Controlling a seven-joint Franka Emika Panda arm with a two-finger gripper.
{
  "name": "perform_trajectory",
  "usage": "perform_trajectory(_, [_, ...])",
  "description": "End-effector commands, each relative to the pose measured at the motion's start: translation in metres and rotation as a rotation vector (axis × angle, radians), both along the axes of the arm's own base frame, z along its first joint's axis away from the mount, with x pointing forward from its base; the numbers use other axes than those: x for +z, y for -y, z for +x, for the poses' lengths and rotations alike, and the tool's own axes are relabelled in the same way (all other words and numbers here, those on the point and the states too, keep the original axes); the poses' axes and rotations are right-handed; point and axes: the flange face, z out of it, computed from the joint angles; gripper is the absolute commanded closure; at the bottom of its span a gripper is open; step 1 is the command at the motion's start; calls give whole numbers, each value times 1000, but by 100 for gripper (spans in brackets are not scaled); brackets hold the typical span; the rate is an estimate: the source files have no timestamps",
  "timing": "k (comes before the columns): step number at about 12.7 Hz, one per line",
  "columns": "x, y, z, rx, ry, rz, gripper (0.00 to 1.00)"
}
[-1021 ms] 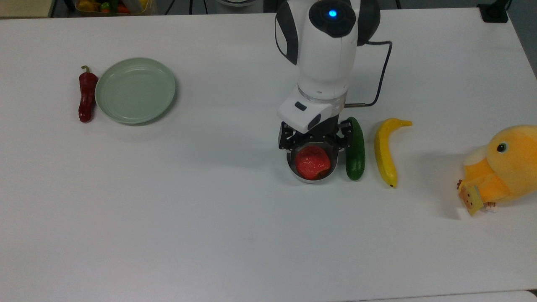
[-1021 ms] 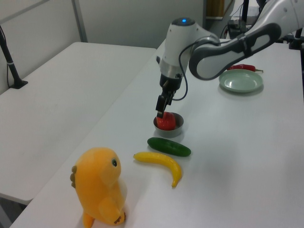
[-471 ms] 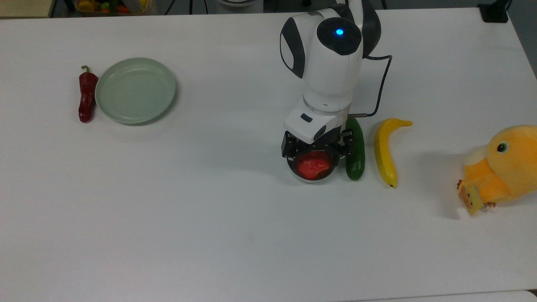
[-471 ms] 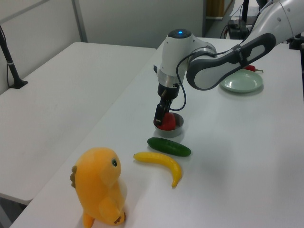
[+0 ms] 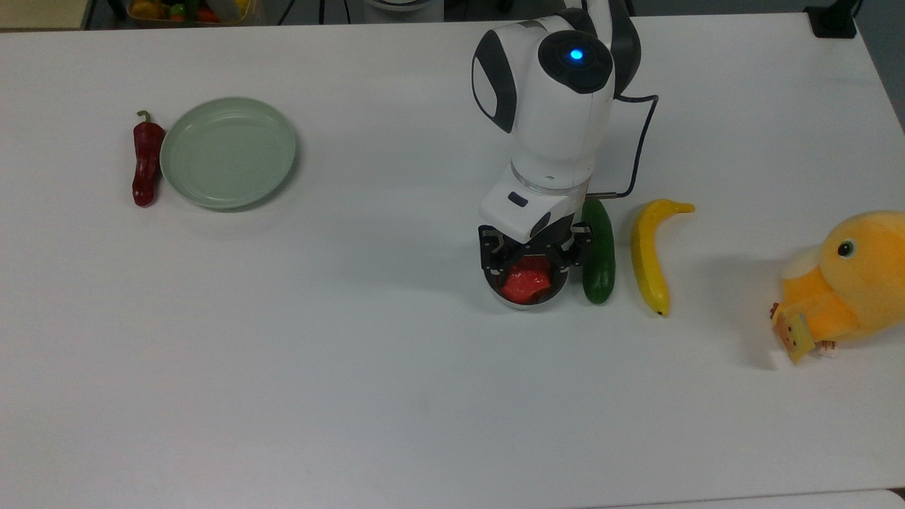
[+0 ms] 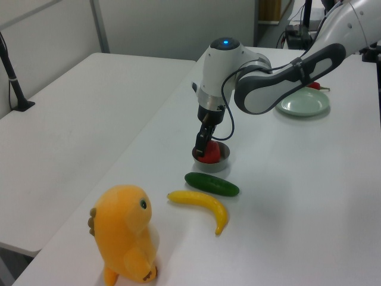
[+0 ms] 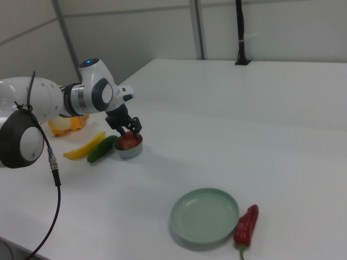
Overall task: Red apple placed in the center of the desktop
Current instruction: 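Close the gripper around the red apple, then lift the apple out of the bowl and carry it toward the plate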
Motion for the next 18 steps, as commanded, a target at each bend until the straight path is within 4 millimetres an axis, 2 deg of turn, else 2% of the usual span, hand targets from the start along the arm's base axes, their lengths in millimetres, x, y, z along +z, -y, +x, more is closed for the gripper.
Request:
perform_trajectory(1, [9,-10,-3,-5,14,-1,51])
perform_trajectory(2, [19,-16,-7,8,24,10,51])
perform_trajectory(5, [49,-14,-17,10,44,26,50])
perform_trajectory(7, [90,-8,-24,3,87,46,50])
perform_trajectory(11, [147,52,-37,-58,118,35,50])
perform_trajectory(14, [156,98,-56,-36,59,-22,50])
perform_trajectory(16, [144,129,-68,-12,0,-62,50])
perform_trajectory(18, [134,154,-71,-15,-26,-82,50])
